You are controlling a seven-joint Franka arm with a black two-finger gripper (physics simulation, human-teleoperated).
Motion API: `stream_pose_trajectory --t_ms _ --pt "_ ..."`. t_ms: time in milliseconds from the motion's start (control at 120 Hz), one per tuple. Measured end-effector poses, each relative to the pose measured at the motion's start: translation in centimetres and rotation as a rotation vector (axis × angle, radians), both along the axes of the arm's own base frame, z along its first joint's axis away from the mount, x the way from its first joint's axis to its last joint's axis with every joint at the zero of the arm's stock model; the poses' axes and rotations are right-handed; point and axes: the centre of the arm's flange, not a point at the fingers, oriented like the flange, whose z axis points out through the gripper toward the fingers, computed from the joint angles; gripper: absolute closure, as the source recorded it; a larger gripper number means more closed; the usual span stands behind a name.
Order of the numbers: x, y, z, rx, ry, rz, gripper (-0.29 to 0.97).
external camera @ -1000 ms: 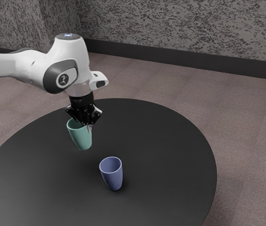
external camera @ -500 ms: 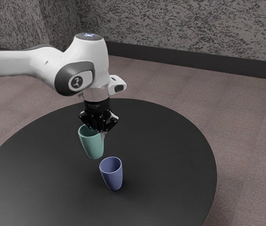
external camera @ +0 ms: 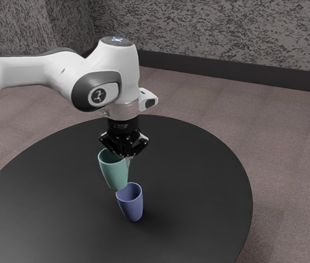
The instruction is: Place the left cup onto the right cup
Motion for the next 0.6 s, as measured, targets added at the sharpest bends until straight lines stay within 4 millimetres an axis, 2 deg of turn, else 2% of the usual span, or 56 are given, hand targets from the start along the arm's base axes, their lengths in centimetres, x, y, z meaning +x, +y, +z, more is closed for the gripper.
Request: stream_pose_trajectory --t_ms 400,500,600 --pt "0.5 -2.9 -0.6 -0.001 -0.005 0.031 0.79" --pt "0.8 -2.7 -1.1 0.000 0.000 0.048 0.79" --pt "1.4 -1.4 -1.3 0.000 0.002 0.082 0.79"
